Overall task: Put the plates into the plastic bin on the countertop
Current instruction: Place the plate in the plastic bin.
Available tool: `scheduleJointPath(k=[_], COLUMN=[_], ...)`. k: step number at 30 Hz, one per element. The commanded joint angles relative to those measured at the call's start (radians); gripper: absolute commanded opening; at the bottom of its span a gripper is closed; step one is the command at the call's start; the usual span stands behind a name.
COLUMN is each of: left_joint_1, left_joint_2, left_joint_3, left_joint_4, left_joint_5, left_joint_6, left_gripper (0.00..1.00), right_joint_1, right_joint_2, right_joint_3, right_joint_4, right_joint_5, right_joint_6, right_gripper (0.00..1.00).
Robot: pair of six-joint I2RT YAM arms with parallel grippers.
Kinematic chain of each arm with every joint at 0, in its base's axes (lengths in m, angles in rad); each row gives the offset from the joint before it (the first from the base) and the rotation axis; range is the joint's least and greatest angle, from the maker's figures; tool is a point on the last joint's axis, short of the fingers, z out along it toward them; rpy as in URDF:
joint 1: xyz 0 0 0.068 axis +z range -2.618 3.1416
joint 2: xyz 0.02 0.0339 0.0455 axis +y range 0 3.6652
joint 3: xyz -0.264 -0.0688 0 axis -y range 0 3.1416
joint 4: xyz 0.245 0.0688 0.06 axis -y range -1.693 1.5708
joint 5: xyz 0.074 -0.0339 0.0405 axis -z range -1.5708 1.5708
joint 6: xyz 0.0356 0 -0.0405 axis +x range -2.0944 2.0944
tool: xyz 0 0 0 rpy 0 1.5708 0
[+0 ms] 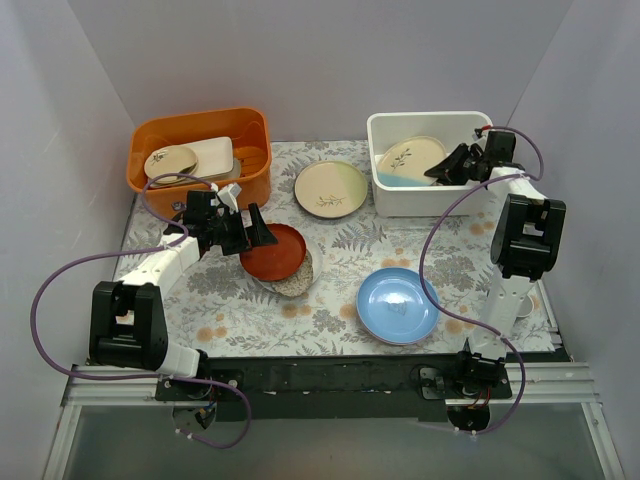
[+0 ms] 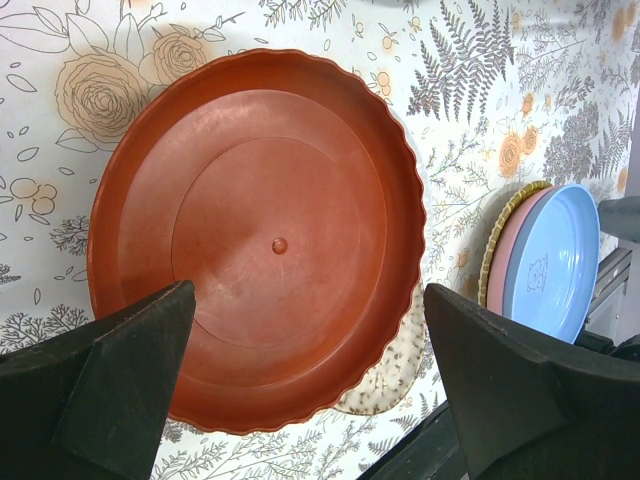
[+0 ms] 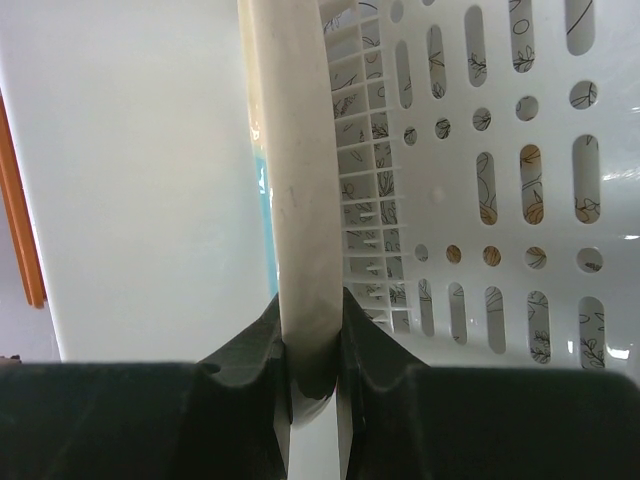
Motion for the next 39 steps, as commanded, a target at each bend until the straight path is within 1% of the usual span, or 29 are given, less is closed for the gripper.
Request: scheduleJointPath(k=[1,2,4,5,7,8,10,11,14,24,34,39], left_joint_1=[-0.004,-0.004,-0.004,-0.004,-0.004,-0.004,-0.004,-0.004,-0.004,-0.004,-0.004,-0.004], left_joint_2=[-0.029,-0.029,-0.029,-0.029,-0.028,-0.028,-0.026,-0.024,-0.024,-0.032,-0.034,-0.032], left_joint_3=[0.009,0.009,0.011,0.011,0.011,0.011,0.009,0.009,0.012,0.012,0.012,0.011], left_joint_4=[-0.010,-0.009,-0.009,-0.010,-0.007,-0.009,-0.009,-0.009,-0.013,-0.013,-0.013,-0.013], left_joint_5=[-0.007,-0.005,-0.005,-0.005,-0.004,-0.004,-0.004,-0.005,-0.011,-0.005,0.002,0.004], left_joint_6=[0.016,0.016,0.016,0.016,0.016,0.016,0.016,0.014,0.016,0.016,0.017,0.017], left_gripper=[0.98,0.98,0.98,0.98,0.98,0.98,0.98,0.98,0.98,0.98,0.98,0.98], right_joint_1=[-0.010,-0.010,-0.013,-0.015,-0.016,-0.016,-0.016,-0.016,-0.016,-0.016,-0.015,-0.015], right_joint_2=[-0.005,-0.002,-0.003,-0.006,-0.011,-0.014,-0.020,-0.025,-0.040,-0.058,-0.120,-0.157], right_joint_3=[0.076,0.075,0.076,0.076,0.081,0.082,0.099,0.104,0.111,0.158,0.188,0.194], right_joint_4=[0.054,0.049,0.038,0.031,0.012,0.005,-0.032,-0.046,-0.080,-0.156,-0.190,-0.182], right_joint_5=[-0.047,-0.046,-0.044,-0.040,-0.021,-0.014,0.009,0.022,0.062,0.129,0.180,0.178], right_joint_6=[-0.027,-0.032,-0.036,-0.039,-0.050,-0.055,-0.074,-0.084,-0.111,-0.144,-0.156,-0.153], right_gripper=[0.13,0.18,0.22,0.27,0.32,0.38,0.46,0.53,0.62,0.69,0.89,0.91])
